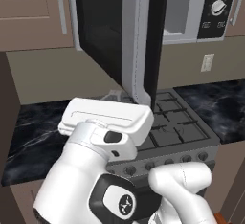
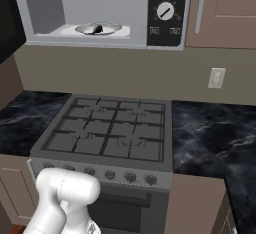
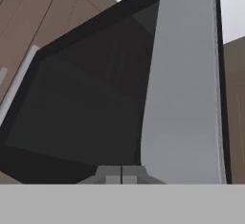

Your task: Transport the fish from the fridge to the microwave and turn on the microwave.

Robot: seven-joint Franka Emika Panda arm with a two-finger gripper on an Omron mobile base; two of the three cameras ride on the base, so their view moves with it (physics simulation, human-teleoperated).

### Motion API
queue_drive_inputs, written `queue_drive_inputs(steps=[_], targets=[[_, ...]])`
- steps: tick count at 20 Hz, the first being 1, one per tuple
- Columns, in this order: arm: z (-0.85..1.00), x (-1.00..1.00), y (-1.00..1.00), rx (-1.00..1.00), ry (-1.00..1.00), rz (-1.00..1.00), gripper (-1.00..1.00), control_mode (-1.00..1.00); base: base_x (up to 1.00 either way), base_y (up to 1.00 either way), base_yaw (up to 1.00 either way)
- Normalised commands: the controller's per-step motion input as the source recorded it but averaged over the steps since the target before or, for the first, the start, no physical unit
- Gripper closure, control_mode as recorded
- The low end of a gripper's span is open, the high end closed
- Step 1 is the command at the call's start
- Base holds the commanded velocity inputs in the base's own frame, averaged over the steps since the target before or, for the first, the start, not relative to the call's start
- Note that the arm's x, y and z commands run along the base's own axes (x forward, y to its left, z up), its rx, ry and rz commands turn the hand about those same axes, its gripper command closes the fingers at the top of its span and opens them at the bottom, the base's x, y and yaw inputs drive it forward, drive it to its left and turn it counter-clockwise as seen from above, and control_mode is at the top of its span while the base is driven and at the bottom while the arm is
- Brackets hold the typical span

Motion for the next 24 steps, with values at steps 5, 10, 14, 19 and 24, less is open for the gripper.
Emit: queue_drive_inputs(steps=[5, 10, 14, 19, 24], targets=[[0.14, 0.21, -0.44, 0.00, 0.00, -0.02, 1.00, -1.00, 0.00, 0.00, 0.00], [0.13, 0.38, -0.39, 0.00, 0.01, -0.03, 1.00, -1.00, 0.00, 0.00, 0.00], [0.14, 0.44, -0.40, 0.00, 0.01, -0.03, 1.00, -1.00, 0.00, 0.00, 0.00], [0.13, 0.49, -0.43, 0.00, 0.02, -0.03, 1.00, -1.00, 0.00, 0.00, 0.00], [0.14, 0.58, -0.42, 0.00, 0.03, -0.03, 1.00, -1.00, 0.00, 0.00, 0.00]])
